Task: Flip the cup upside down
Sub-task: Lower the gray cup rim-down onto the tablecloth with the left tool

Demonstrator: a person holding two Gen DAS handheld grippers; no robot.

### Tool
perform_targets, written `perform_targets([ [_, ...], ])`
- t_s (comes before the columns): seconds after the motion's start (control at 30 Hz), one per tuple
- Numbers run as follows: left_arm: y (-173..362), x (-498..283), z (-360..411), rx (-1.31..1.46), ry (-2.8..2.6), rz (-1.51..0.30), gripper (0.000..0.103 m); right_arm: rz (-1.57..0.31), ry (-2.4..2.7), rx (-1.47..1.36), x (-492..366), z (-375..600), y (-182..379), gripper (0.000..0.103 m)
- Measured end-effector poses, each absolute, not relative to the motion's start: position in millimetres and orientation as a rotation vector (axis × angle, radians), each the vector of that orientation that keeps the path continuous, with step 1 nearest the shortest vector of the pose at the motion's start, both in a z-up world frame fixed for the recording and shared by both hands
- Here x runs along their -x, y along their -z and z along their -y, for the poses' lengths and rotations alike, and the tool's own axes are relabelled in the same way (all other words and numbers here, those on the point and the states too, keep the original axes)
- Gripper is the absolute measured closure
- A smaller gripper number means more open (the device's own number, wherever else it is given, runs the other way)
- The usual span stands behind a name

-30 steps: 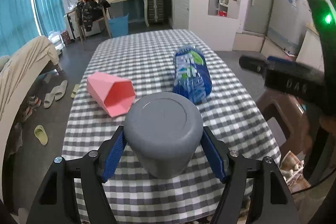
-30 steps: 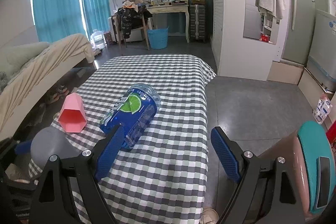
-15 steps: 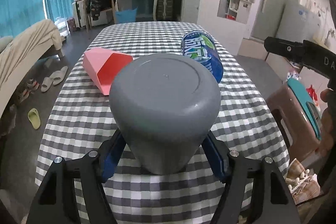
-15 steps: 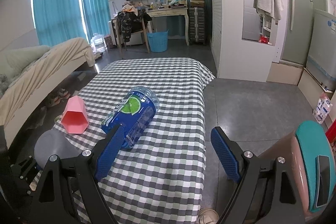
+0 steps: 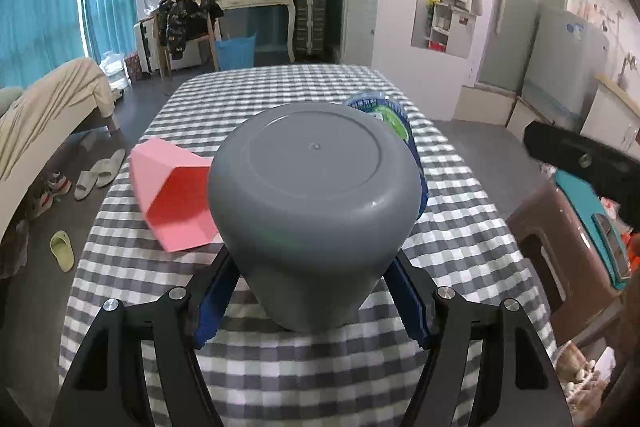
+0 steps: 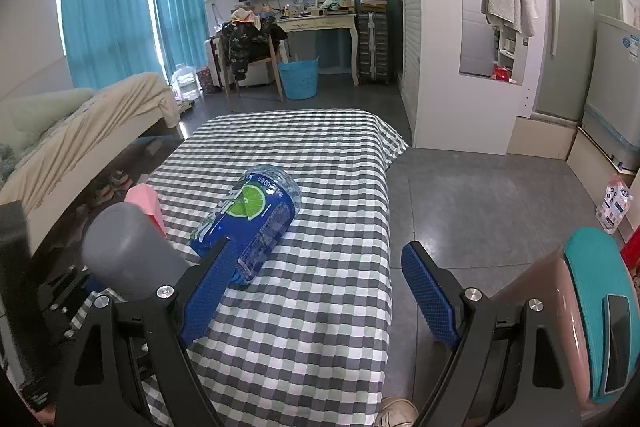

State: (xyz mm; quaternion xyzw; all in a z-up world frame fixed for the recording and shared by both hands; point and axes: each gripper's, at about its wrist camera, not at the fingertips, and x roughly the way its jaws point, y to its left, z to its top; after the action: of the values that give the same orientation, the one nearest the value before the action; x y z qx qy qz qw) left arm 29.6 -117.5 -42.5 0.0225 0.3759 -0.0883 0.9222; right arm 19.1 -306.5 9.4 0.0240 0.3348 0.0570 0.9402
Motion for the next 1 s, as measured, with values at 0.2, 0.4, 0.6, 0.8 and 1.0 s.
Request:
perform_targets([
  [0.2,48.6,-29.5,121.3,-0.058,0.189,-0.765,0.029,-0.690,-0.110,-0.050,-20.3,306.5,-8.7,0.018],
  [0.4,38.9,-22.5,119.1,-0.089,0.195,-0.732,0.015,-0.680,-0.110,-0.054,-19.8,306.9,-10.6,0.018],
  [0.6,6.3,-8.6,120.0,-0.117,0.176,-0.644,0.015,-0.611,-0.116,-0.059,-5.3,306.1,-28.0,0.018],
  [0.8,-39.5,21.8,105.1,-0.073,0.169,-0.525,0.014,-0.485,-0.107,-0.055,26.6,304.5,-57.3,0.018],
  [1.0,-61.7,65.2,75.8,-0.045,0.113,-0.418,0.014,-0.379,-0.115,-0.058,66.1,294.5,-78.8,0.014],
])
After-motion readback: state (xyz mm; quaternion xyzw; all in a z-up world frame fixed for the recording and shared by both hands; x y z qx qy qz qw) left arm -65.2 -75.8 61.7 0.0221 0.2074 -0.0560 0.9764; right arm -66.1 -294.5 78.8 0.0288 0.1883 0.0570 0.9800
